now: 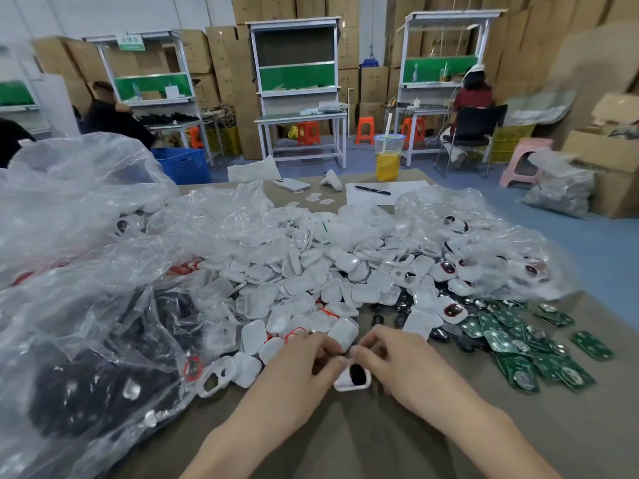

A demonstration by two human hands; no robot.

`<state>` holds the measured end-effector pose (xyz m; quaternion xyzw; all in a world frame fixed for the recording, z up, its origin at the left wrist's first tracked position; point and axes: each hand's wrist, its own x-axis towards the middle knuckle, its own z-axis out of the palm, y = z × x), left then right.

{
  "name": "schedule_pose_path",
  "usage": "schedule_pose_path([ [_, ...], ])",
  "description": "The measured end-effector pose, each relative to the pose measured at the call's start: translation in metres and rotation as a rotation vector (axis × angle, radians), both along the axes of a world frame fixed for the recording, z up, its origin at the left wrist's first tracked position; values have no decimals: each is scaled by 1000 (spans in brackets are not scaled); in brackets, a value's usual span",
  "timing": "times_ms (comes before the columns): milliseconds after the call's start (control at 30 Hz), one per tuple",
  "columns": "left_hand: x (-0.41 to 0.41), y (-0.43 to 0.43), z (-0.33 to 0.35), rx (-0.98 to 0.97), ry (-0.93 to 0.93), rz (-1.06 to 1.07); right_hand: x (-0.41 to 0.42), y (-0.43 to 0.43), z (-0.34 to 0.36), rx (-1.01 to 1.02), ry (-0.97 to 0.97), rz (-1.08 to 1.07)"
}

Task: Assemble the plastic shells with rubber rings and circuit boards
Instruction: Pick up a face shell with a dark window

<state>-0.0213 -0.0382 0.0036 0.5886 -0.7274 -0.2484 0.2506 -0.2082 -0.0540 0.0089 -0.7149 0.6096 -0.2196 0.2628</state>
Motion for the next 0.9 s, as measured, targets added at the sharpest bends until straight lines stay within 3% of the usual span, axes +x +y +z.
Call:
schedule_pose_path([
  [167, 11, 4, 4, -172, 136, 66, -15, -11, 7, -189, -122, -85],
  [367, 15, -27, 2, -491, -281, -40, -20, -58, 5, -340, -73, -150],
  [533, 13, -67, -1, -497, -487, -123, -15, -91, -4, -428, 143, -170],
  [900, 16, -83, -5, -498, -412, -156, -15, -98, -12, -503, 135, -165],
])
